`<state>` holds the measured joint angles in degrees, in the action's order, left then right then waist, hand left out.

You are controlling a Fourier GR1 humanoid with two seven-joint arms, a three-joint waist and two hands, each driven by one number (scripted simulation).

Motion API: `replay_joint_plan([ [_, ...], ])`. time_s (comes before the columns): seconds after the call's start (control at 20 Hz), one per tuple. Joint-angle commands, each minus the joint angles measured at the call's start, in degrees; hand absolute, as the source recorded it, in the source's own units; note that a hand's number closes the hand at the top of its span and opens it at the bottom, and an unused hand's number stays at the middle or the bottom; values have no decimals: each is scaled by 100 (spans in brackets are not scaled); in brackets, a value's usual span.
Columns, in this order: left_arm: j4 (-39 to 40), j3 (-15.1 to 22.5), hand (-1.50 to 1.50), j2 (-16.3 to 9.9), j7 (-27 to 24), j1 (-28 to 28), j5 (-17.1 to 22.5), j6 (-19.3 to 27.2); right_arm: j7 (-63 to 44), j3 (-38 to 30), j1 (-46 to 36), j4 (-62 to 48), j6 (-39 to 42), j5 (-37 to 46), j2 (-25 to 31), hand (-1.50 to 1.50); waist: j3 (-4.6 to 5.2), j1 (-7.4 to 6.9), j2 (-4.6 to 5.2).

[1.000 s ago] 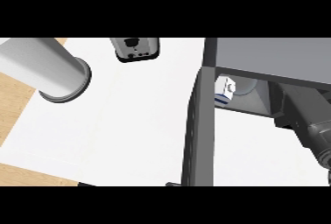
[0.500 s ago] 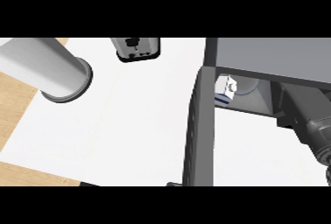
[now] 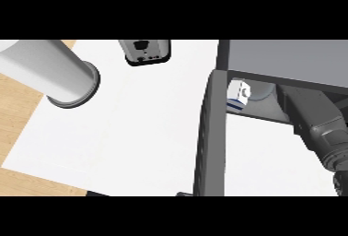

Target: Pick up the milk, place it into the microwave and close the microwave

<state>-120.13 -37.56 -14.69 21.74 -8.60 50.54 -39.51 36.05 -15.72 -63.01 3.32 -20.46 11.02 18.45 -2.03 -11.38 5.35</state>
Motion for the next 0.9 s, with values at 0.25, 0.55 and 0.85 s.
replay_joint_plan([
  [0.25, 185, 195, -150, 54, 42, 102, -256, -79, -244, 151, -614, 141, -338, 113, -498, -150, 183, -68, -94],
  [0.55, 370, 298, -150, 160, 28, 12, -300, -237, -159, -74, -598, 255, -585, -132, -376, -150, 190, 152, -176],
  [0.85, 261, 448, -150, 392, 19, -170, -444, -350, -83, -95, -510, 185, -765, -148, -401, -150, 191, 289, -227],
])
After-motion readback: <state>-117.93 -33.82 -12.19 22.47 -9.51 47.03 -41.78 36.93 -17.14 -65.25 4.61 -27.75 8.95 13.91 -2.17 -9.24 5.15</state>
